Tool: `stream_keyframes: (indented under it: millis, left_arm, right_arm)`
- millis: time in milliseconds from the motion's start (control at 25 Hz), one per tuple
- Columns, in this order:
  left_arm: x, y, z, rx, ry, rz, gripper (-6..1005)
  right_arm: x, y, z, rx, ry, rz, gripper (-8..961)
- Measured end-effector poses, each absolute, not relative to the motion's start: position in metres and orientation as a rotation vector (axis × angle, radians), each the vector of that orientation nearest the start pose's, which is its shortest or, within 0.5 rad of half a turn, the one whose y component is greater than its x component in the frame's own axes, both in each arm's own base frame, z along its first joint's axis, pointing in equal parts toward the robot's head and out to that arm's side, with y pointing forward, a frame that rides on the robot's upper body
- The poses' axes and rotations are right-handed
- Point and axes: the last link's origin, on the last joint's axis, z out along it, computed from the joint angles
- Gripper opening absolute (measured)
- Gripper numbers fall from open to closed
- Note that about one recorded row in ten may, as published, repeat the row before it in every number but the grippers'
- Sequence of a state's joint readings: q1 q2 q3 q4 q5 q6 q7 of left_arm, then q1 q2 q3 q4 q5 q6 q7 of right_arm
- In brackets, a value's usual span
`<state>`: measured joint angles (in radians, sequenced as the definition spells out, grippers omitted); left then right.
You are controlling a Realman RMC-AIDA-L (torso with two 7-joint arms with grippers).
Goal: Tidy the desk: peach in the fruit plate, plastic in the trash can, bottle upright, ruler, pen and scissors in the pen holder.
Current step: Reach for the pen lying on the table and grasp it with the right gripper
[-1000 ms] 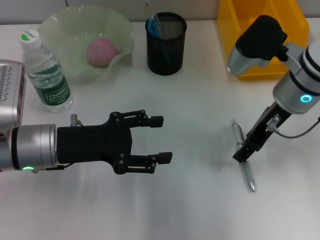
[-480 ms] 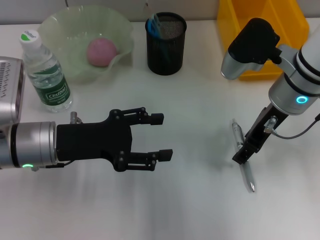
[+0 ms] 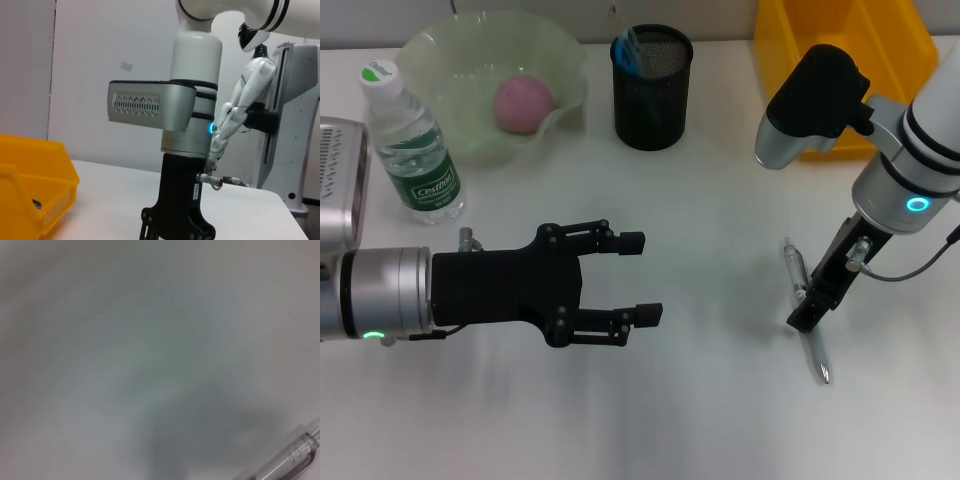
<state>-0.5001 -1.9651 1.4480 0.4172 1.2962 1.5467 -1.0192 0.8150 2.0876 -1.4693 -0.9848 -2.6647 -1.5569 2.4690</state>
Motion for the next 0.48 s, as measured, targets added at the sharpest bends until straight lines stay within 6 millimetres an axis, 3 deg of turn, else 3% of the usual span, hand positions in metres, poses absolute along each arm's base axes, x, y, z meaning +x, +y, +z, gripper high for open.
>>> stream_keyframes:
  millis: [480]
  left_arm:
    - [-0.2444, 0.2907, -0.0397, -2.921, -0.266, -0.925, 774]
  right_arm:
    - [0.1863, 0.3583, -0.0481, -2.717, 0.779, -0.923, 728]
